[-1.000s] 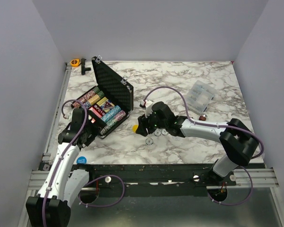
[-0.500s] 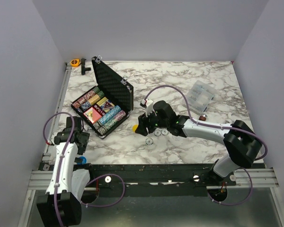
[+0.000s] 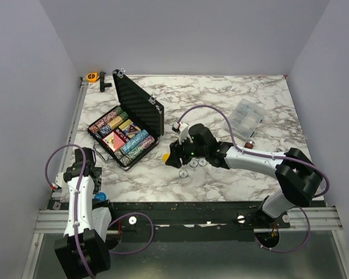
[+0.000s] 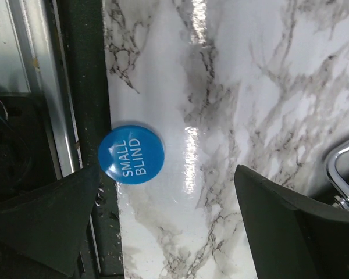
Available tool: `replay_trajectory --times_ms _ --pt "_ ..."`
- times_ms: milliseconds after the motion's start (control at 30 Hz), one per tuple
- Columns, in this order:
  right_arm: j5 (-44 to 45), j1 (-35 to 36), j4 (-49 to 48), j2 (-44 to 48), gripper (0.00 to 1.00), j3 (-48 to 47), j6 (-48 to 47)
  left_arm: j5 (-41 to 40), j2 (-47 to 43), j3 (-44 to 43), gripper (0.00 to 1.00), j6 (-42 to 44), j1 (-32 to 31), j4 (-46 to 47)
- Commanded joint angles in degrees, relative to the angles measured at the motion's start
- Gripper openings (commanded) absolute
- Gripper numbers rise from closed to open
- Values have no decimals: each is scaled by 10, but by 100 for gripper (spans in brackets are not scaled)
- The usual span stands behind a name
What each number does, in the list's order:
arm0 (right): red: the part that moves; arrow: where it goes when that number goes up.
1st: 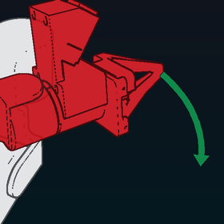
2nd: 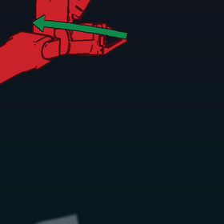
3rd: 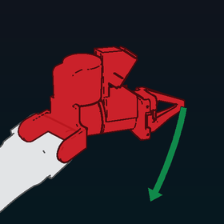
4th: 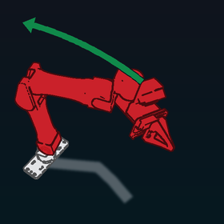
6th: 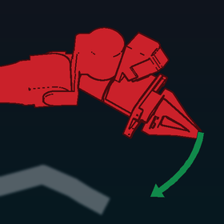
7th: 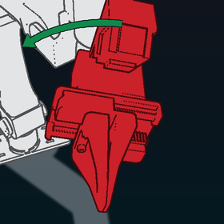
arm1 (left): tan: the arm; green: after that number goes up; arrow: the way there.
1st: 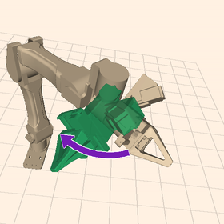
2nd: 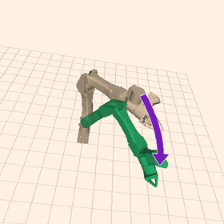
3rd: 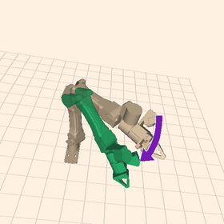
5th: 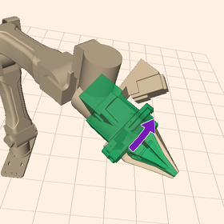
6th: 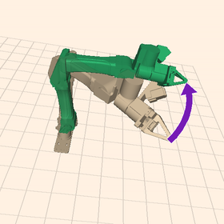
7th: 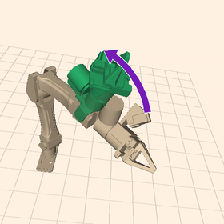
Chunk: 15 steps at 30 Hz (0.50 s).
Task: Pack up texas hold em set
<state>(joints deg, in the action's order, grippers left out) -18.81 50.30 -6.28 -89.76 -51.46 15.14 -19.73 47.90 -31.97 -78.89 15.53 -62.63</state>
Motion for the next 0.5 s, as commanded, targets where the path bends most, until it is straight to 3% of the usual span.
replay_trajectory --times_ms 0,467 --pt "-19 4 6 -4 57 -3 6 -16 -31 40 99 -19 28 24" --pt "-31 4 6 -17 57 -7 12 -52 -23 42 99 -28 44 25"
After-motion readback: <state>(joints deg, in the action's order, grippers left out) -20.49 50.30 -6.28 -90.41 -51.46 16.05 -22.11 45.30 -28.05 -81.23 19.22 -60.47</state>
